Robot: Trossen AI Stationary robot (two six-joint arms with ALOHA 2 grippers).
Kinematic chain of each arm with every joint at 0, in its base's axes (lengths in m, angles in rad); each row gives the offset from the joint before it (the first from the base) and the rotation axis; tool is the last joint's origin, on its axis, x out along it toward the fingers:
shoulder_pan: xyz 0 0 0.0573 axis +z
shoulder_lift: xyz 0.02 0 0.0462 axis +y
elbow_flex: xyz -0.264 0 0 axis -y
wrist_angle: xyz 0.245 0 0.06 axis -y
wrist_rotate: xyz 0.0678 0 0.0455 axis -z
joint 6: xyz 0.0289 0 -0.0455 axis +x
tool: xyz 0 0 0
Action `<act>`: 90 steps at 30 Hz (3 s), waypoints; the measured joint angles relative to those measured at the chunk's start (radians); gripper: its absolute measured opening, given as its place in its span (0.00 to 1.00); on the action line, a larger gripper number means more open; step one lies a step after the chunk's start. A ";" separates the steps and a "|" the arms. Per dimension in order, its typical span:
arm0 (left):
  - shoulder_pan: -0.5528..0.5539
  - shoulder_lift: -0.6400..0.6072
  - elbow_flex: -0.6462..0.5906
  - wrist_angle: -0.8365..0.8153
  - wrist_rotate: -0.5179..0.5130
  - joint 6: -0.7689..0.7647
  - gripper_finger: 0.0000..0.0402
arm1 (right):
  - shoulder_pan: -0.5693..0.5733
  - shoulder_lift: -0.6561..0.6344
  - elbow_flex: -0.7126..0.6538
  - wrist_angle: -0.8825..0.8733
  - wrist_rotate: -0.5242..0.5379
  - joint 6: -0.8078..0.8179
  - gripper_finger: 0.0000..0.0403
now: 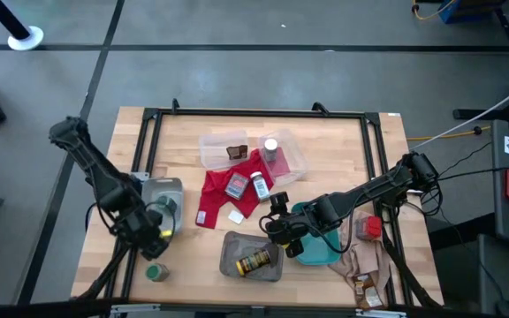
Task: Sort spices by type
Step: Put the green seasoning bottle into the gray bin
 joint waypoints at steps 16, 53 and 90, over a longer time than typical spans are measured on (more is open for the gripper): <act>-0.152 0.170 0.000 0.176 -0.131 0.055 0.64 | 0.000 0.000 0.000 0.000 0.000 0.000 0.67; -0.198 0.208 0.002 0.234 -0.259 -0.002 0.64 | 0.000 0.000 0.000 0.000 0.000 0.037 0.67; -0.198 0.169 -0.002 0.218 -0.342 0.017 0.64 | 0.000 0.000 0.000 0.002 0.000 0.037 0.67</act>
